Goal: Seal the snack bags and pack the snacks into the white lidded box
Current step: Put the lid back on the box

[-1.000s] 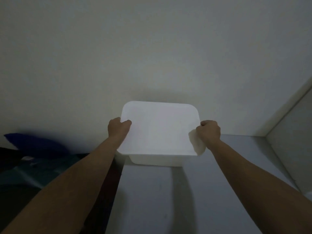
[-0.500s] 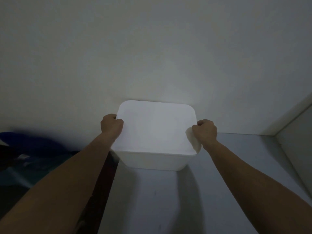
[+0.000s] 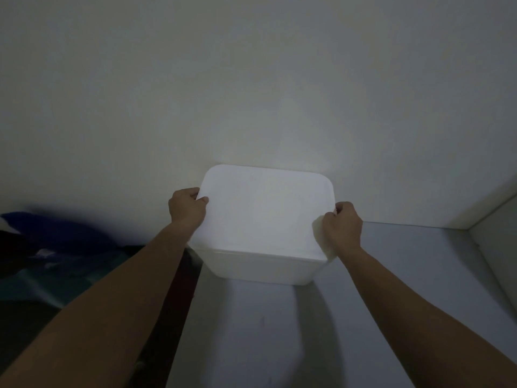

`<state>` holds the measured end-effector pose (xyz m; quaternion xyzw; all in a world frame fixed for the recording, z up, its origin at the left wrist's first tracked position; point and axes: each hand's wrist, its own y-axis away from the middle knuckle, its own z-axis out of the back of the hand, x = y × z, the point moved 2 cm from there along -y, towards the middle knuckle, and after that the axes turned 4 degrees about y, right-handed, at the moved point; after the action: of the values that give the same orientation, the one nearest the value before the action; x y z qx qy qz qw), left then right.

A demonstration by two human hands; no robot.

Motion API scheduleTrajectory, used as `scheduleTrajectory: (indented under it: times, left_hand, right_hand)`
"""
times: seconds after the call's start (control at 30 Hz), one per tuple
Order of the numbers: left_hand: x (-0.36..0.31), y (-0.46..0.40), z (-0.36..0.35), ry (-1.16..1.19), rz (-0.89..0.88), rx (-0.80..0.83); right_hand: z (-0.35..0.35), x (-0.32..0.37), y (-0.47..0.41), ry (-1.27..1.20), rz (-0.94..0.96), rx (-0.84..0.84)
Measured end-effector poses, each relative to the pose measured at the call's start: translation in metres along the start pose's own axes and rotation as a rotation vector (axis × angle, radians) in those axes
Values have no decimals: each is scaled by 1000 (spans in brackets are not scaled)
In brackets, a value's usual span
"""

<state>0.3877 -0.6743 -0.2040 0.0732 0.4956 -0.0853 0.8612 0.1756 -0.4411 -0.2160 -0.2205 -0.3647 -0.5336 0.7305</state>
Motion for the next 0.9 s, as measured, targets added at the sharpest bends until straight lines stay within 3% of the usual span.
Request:
scheduleTrajectory:
  times: [0.27,0.43,0.53,0.6,0.73,0.9]
  left_hand:
    - [6,6,2,29,30,41]
    - [10,10,2,1,-56,118]
    - [15,12,-6,-159,-132,141]
    - [19,13,-12,-387,-324,23]
    - [12,23,-24,-631,-669,-26]
    - [6,43,-43,-712,-568,105]
  right_hand:
    - [-3,-5,1,80,89,-9]
    - [-5,-10,6,185,161,1]
    - [-9,-3,9,495,348,-2]
    - [-13,1,9,693,446,38]
    - [-22,10,15,793,401,106]
    - [-40,15,26,796,463,135]
